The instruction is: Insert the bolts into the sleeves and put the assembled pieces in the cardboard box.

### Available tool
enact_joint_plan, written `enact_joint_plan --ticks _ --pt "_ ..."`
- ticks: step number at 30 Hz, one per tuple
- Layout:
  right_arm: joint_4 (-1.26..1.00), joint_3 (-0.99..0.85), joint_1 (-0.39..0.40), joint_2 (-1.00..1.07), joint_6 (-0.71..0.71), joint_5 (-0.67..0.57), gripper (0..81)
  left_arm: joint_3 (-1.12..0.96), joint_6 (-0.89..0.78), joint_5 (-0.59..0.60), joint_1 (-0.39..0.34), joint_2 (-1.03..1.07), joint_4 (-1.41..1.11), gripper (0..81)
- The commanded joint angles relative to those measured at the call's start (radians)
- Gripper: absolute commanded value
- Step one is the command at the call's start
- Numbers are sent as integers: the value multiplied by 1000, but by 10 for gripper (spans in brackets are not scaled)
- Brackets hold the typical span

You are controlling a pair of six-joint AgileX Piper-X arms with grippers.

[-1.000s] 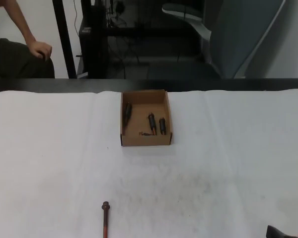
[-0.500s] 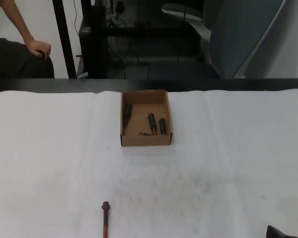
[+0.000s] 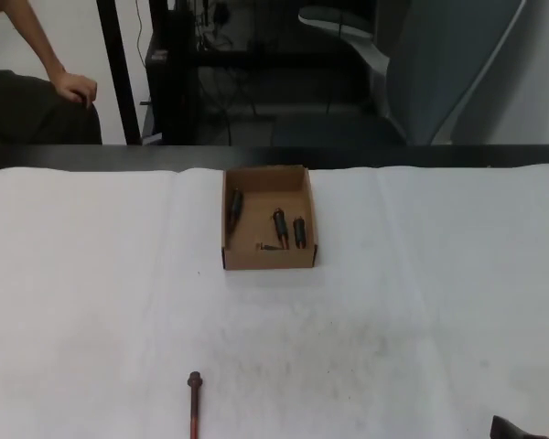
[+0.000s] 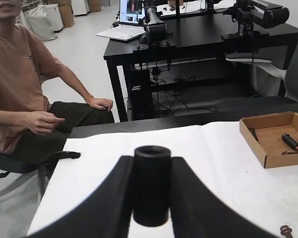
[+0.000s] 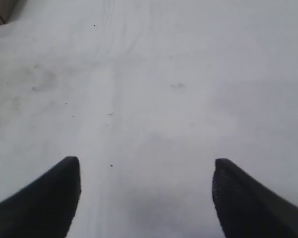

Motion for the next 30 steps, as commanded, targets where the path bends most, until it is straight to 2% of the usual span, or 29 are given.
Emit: enact_joint_plan --ticks 1,27,30 --pt "-7 -10 -5 11 9 3 18 -4 -12 -20 2 11 -11 18" --pt "-6 -10 -5 11 9 3 18 -4 -12 -32 2 11 -11 18" --pt "-6 -10 -5 11 8 36 18 -4 -12 -32 2 11 -11 18"
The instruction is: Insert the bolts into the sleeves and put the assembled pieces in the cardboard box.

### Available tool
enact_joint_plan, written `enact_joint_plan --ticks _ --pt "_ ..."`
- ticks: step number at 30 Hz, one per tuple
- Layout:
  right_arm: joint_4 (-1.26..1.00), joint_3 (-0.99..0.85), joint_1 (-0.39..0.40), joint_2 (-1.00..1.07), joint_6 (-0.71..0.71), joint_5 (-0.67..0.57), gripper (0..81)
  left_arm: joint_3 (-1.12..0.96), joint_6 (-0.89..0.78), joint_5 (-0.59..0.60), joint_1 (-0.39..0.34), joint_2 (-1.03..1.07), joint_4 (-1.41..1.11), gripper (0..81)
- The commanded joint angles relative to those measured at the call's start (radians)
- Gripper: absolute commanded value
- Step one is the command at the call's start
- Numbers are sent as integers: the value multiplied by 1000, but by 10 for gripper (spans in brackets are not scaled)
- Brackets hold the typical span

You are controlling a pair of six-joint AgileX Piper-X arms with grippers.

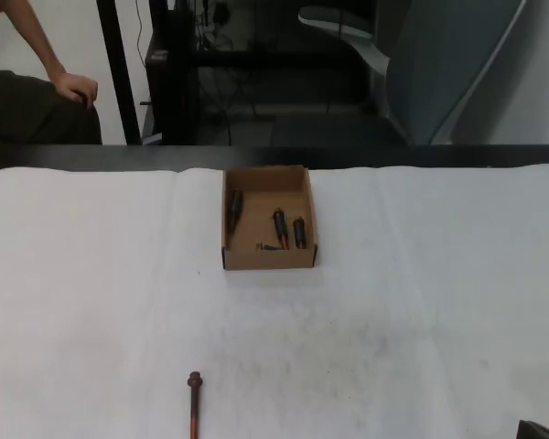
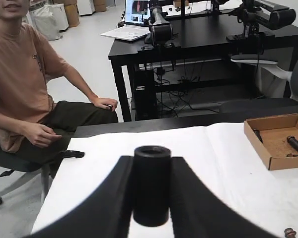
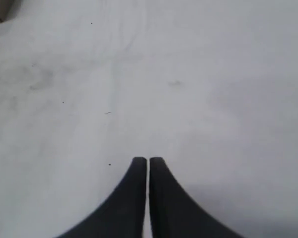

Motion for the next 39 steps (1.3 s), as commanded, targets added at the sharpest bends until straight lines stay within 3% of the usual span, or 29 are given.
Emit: enact_joint_plan --ticks 1,5,17,21,34,39 --pt "-6 -10 -5 3 0 44 18 -4 -9 -17 2 11 -11 18" --pt "2 -10 -5 3 0 171 18 -4 -9 -17 2 11 -11 18" --pt "5 -10 -5 -4 -2 193 18 -4 -29 -8 2 11 -11 18" --pt "26 -10 -5 -4 11 315 18 -4 -32 -8 2 11 -11 18" --pt "26 -10 -5 -4 6 298 18 -4 -39 -8 2 11 -11 18" --pt "34 -10 -5 -4 37 365 18 -4 -39 -8 2 11 -11 18"
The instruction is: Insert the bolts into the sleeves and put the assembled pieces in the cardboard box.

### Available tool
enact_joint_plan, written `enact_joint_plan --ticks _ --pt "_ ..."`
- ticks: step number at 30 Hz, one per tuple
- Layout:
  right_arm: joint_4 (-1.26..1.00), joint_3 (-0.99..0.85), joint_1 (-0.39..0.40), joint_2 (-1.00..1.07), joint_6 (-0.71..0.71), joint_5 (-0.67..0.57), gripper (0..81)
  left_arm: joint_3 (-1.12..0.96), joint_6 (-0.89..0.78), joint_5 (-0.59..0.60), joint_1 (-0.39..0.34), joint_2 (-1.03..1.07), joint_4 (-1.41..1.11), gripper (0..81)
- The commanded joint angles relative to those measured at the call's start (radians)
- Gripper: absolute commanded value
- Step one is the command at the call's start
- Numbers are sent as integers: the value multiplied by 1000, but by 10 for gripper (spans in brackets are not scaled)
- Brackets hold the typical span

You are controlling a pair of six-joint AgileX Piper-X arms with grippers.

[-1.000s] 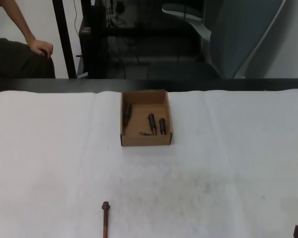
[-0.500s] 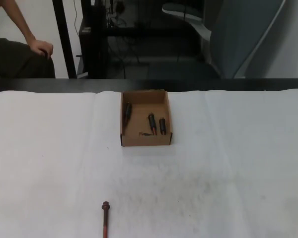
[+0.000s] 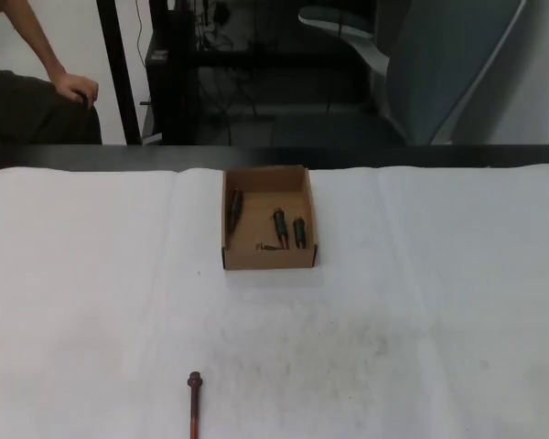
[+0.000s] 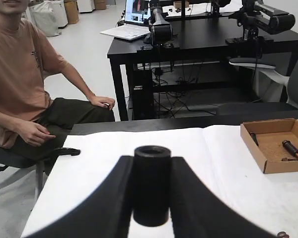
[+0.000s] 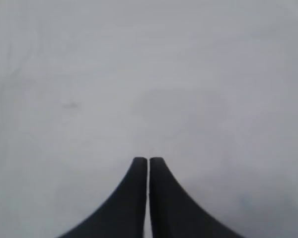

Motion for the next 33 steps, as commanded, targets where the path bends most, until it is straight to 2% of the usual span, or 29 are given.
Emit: enact_joint_plan --ticks 1,15,20,27,33 --pt "5 -10 -5 -4 14 26 18 -4 -4 -8 2 11 -11 18" --pt "5 -10 -5 -4 12 18 18 -4 -26 17 2 11 -11 18" --pt "-6 -10 -5 -4 -43 -58 18 -4 -26 17 2 11 -11 18" --pt "-23 -10 -5 -4 -92 -253 18 -4 -51 15 2 11 -11 18" --pt "-23 -10 -5 -4 -92 -247 18 -4 -69 15 2 11 -11 18"
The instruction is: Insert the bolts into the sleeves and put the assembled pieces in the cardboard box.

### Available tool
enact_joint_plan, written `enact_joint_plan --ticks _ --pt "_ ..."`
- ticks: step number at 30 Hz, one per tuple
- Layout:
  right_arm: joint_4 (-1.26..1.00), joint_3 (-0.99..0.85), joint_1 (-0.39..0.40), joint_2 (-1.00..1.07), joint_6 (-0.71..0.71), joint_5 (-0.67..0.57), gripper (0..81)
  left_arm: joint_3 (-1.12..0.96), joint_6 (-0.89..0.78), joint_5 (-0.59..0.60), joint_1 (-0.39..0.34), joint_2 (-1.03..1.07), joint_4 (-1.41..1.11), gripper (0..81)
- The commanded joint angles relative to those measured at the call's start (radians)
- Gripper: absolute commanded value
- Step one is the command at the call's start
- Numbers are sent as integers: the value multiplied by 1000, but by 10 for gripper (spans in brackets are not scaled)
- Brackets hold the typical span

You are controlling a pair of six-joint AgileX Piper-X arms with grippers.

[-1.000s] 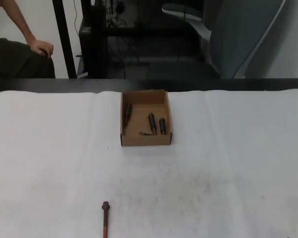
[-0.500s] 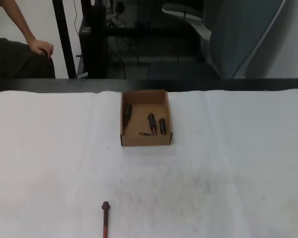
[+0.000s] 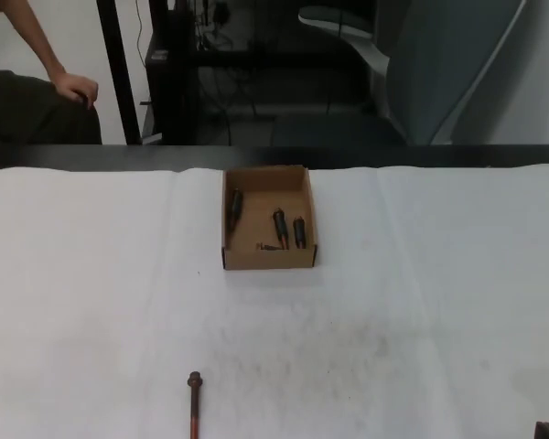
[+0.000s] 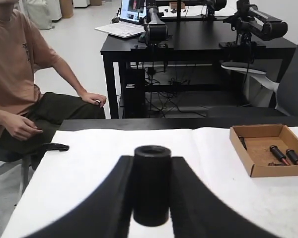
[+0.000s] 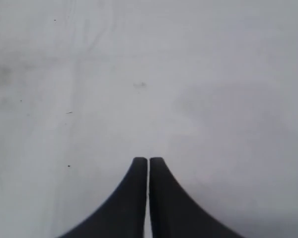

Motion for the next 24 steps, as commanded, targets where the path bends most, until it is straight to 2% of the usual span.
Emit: enact_joint_plan --ticks 1,7,13,24 --pt "-16 -10 -5 -4 -8 -11 18 -4 -6 -4 2 11 -11 18" --pt "-16 -10 -5 -4 -8 -9 18 -4 -6 -4 2 11 -11 18" --pt "-7 -10 -5 -4 33 61 18 -4 -6 -4 2 11 -11 18" --pt "-19 -10 -5 -4 -17 -72 18 -4 -6 -4 2 11 -11 18"
